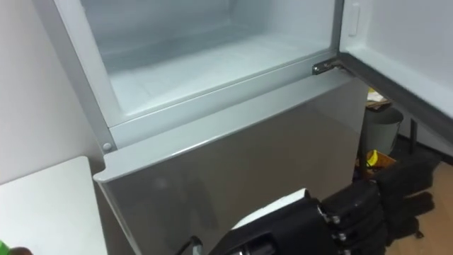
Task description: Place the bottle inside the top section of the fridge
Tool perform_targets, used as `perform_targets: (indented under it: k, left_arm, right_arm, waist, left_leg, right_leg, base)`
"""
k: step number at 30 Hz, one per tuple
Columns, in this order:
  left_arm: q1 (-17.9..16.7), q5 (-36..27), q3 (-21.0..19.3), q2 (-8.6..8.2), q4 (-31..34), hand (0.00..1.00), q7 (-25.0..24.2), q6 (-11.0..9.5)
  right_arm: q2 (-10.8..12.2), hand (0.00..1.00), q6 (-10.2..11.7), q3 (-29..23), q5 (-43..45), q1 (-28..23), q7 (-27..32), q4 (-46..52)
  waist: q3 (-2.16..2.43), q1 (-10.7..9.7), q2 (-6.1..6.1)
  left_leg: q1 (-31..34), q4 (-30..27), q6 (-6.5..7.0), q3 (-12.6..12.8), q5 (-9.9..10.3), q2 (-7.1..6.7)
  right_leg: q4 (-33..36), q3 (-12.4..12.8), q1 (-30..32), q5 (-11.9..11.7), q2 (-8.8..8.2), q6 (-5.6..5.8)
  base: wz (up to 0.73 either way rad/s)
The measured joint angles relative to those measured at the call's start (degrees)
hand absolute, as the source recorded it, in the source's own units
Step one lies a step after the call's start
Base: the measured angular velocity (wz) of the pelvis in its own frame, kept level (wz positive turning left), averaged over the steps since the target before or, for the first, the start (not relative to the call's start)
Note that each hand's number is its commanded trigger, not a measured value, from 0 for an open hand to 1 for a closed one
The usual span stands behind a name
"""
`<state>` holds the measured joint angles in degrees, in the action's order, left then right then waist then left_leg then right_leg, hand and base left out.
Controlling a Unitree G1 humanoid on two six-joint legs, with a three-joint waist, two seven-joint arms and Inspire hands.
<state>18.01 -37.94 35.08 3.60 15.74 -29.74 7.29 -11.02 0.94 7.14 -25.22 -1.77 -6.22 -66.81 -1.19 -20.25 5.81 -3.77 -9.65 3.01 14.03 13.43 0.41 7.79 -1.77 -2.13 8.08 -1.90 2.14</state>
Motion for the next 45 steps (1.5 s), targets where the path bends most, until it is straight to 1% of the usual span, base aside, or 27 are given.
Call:
perform_targets:
  k: [7, 14, 18, 20, 21, 24, 25, 26, 27, 29, 30, 31, 32, 33, 34, 36, 37, 38, 39, 40, 41, 43, 44, 45]
  left_arm:
    - [-0.04, 0.75, 0.05, 0.0, -0.19, 0.0, -0.65, 0.0]
    - [-0.37, 2.28, 0.25, 0.09, -2.7, 0.0, -0.91, -0.01]
    - [-0.38, 3.21, 2.23, 1.01, -4.51, 0.0, -0.94, -0.01]
    - [-1.02, 6.81, 3.48, 1.34, -6.43, 0.0, -1.45, 0.05]
    - [-1.48, 7.98, 3.57, 1.35, -6.94, 0.0, -1.69, 0.22]
    - [-4.42, 12.06, 4.21, 2.02, -9.29, 0.0, -2.3, 1.19]
    - [-5.8, 14.01, 4.77, 2.34, -9.94, 0.0, -2.27, 1.51]
    - [-6.38, 15.17, 5.08, 2.48, -10.39, 0.0, -2.27, 1.69]
    - [-7.33, 16.69, 5.69, 2.67, -11.73, 0.0, -2.35, 2.23]
    - [-9.43, 17.75, 5.51, 2.88, -16.17, 0.0, -2.41, 3.26]
    - [-9.84, 18.15, 5.49, 3.12, -16.98, 0.0, -2.35, 3.68]
    - [-10.41, 19.47, 5.49, 3.78, -18.29, 0.0, -2.34, 4.35]
    - [-10.79, 20.2, 5.46, 4.24, -19.72, 0.0, -2.35, 4.57]
    - [-11.15, 20.33, 5.37, 4.37, -20.31, 0.0, -2.34, 4.75]
    - [-12.46, 21.04, 4.71, 4.6, -20.92, 0.0, -2.2, 4.98]
    - [-14.51, 22.38, 3.62, 5.21, -22.3, 0.0, -2.18, 5.02]
    - [-15.35, 23.99, 3.16, 5.74, -24.15, 0.0, -1.99, 5.29]
    - [-15.51, 24.53, 3.09, 6.05, -25.34, 0.0, -1.75, 5.46]
    - [-15.87, 25.37, 2.56, 6.45, -27.84, 0.0, -1.26, 5.8]
    - [-16.65, 27.22, 1.22, 6.45, -30.02, 0.0, -0.66, 5.89]
    - [-16.74, 29.11, -0.09, 6.07, -33.48, 0.0, 0.21, 5.85]
    - [-17.22, 31.36, -2.3, 5.91, -38.11, 0.0, 2.37, 5.88]
    - [-17.94, 32.44, -3.97, 6.02, -40.44, 0.0, 3.51, 5.72]
    - [-18.39, 32.92, -4.88, 6.07, -41.45, 0.0, 4.16, 5.69]
  right_arm:
    - [0.21, 0.0, 0.33, 0.04, -0.01, 0.46, -0.15, -0.78]
    - [0.25, 0.0, 0.41, 0.79, -0.03, 0.61, 0.32, -0.8]
    - [0.3, 0.0, 0.37, 1.84, 0.15, 0.71, 0.26, -0.58]
    - [0.54, 0.0, 0.2, 2.26, 0.85, 1.02, 0.27, -0.76]
    - [0.63, 0.0, 0.18, 2.27, 1.02, 1.17, 0.27, -0.79]
    - [1.03, 0.0, 0.09, 2.94, 0.85, 1.2, 0.47, -0.7]
    - [1.05, 0.0, -0.37, 3.09, 0.91, 1.23, 0.65, -0.51]
    - [1.17, 0.0, -0.69, 3.42, 0.99, 1.28, 0.79, -0.33]
    - [1.19, 0.0, -1.11, 4.26, 1.17, 1.36, 1.04, 0.03]
    - [1.76, 0.0, -1.84, 5.44, 3.11, 2.01, 1.18, 0.2]
    - [2.18, 0.0, -1.98, 5.53, 3.32, 2.14, 1.16, 0.18]
    - [2.78, 0.0, -2.37, 5.75, 3.64, 2.45, 1.02, 0.1]
    - [3.42, 0.0, -2.39, 6.36, 4.18, 2.59, 0.53, 0.1]
    - [3.72, 0.0, -2.42, 6.57, 4.26, 2.62, 0.17, 0.1]
    - [4.09, 0.0, -2.77, 7.25, 4.44, 2.66, -0.47, 0.23]
    - [4.25, 0.0, -3.81, 7.41, 5.57, 2.83, -1.18, 0.54]
    - [4.28, 0.0, -4.5, 7.51, 5.75, 2.84, -1.51, 0.59]
    - [4.28, 0.0, -4.74, 7.75, 5.72, 2.88, -1.58, 0.5]
    - [4.29, 0.0, -4.8, 8.34, 5.72, 2.9, -1.62, 0.45]
    - [4.29, 0.0, -4.83, 8.52, 6.17, 2.89, -1.86, 0.46]
    - [4.33, 0.0, -4.85, 8.5, 7.26, 2.88, -2.03, 0.47]
    - [4.44, 0.0, -5.39, 8.47, 8.61, 2.87, -2.03, 0.77]
    - [4.42, 0.0, -5.65, 8.47, 9.36, 2.79, -2.04, 0.94]
    - [4.4, 0.0, -5.83, 8.47, 9.6, 2.72, -2.03, 1.05]
  waist:
    - [-0.39, 0.15, -0.58]
    - [-0.38, 0.28, -0.71]
    - [-0.25, 0.38, -1.35]
    - [-0.08, 0.52, -1.92]
    - [-0.06, 0.58, -2.01]
    - [0.03, 1.06, -2.27]
    - [0.03, 1.73, -2.26]
    - [0.05, 2.01, -2.31]
    - [0.04, 2.97, -2.45]
    - [0.04, 4.81, -2.88]
    - [0.04, 5.06, -3.07]
    - [0.02, 5.34, -3.4]
    - [0.07, 6.25, -3.66]
    - [0.07, 6.83, -3.77]
    - [0.11, 7.83, -3.89]
    - [0.23, 8.84, -4.17]
    - [0.37, 9.62, -4.59]
    - [0.36, 9.87, -4.87]
    - [0.34, 10.77, -5.35]
    - [0.52, 11.66, -5.57]
    - [0.64, 12.6, -6.08]
    - [0.89, 13.37, -6.68]
    - [0.96, 14.48, -6.69]
    - [1.02, 14.55, -6.65]
  left_leg:
    - [0.04, -0.1, -0.01, 0.1, -0.02, 0.01]
    - [0.18, -0.1, -0.02, 0.02, -0.02, 0.01]
    - [0.13, -0.08, -0.03, 0.06, -0.03, 0.01]
    - [0.2, -0.16, -0.04, 0.12, -0.04, 0.02]
    - [0.21, -0.19, -0.04, 0.12, -0.04, 0.02]
    - [0.31, -0.21, -0.04, 0.08, -0.04, 0.04]
    - [0.4, -0.28, -0.04, 0.08, -0.04, 0.05]
    - [0.45, -0.36, -0.04, 0.03, -0.04, 0.05]
    - [0.52, -0.54, -0.04, 0.01, -0.04, 0.05]
    - [0.95, -0.91, -0.04, -0.6, -0.04, 0.09]
    - [1.17, -1.17, -0.04, -0.87, -0.04, 0.09]
    - [1.61, -1.65, -0.04, -1.92, -0.04, 0.03]
    - [2.06, -1.89, -0.04, -2.53, -0.04, -0.01]
    - [2.11, -1.93, -0.05, -2.57, -0.05, 0.0]
    - [2.19, -1.99, -0.05, -2.84, -0.05, -0.01]
    - [2.22, -1.98, -0.06, -3.41, -0.06, -0.12]
    - [2.22, -2.01, -0.09, -3.79, -0.09, -0.14]
    - [2.22, -2.05, -0.13, -3.91, -0.12, -0.12]
    - [2.19, -2.09, -0.19, -4.07, -0.19, -0.06]
    - [2.21, -2.08, -0.21, -4.26, -0.2, -0.06]
    - [2.48, -2.08, -0.23, -4.59, -0.22, -0.07]
    - [2.66, -2.06, -0.23, -4.77, -0.22, -0.01]
    - [2.58, -1.99, -0.24, -4.86, -0.21, 0.02]
    - [2.52, -1.99, -0.24, -4.89, -0.21, 0.02]
  right_leg:
    - [-0.14, -0.02, 0.11, 0.0, 0.0, 0.0]
    - [-0.14, -0.27, 0.14, 0.03, 0.01, 0.01]
    - [-0.04, -0.31, 0.12, 0.03, 0.02, 0.0]
    - [0.01, -0.24, 0.07, 0.03, 0.06, 0.0]
    - [0.03, -0.2, 0.06, 0.03, 0.06, 0.01]
    - [0.09, -0.43, -0.03, 0.03, 0.06, 0.0]
    - [0.15, -0.43, 0.08, 0.03, 0.05, 0.0]
    - [0.19, -0.47, 0.09, 0.03, 0.04, 0.0]
    - [0.24, -0.54, 0.13, 0.03, 0.0, 0.0]
    - [0.38, -1.2, 0.23, 0.05, -0.05, -0.04]
    - [0.36, -1.57, 0.24, 0.05, -0.09, -0.05]
    - [0.28, -2.52, 0.23, 0.06, -0.17, -0.07]
    - [0.26, -3.2, 0.24, 0.08, -0.24, -0.1]
    - [0.27, -3.27, 0.23, 0.08, -0.24, -0.1]
    - [0.31, -3.47, 0.21, 0.09, -0.24, -0.12]
    - [0.37, -3.9, 0.09, 0.12, -0.3, -0.14]
    - [0.44, -4.38, -0.01, 0.15, -0.33, -0.17]
    - [0.58, -4.62, -0.07, 0.16, -0.34, -0.19]
    - [1.04, -4.96, -0.03, 0.18, -0.32, -0.21]
    - [0.97, -4.87, 0.0, 0.18, -0.3, -0.21]
    - [0.98, -5.0, -0.01, 0.17, -0.3, -0.21]
    - [1.03, -5.5, 0.05, 0.16, -0.29, -0.23]
    - [1.05, -5.66, -0.01, 0.15, -0.27, -0.25]
    - [1.05, -5.81, -0.1, 0.15, -0.28, -0.25]
  base:
    - [0.0]
    - [0.0]
    - [0.0]
    - [0.0]
    - [0.0]
    - [0.0]
    - [0.0]
    - [0.0]
    - [0.05]
    - [0.11]
    - [0.28]
    - [0.39]
    - [0.34]
    - [0.19]
    - [0.05]
    - [0.1]
    - [0.13]
    - [0.13]
    - [0.07]
    - [0.07]
    - [0.03]
    - [0.06]
    - [0.0]
    - [0.03]
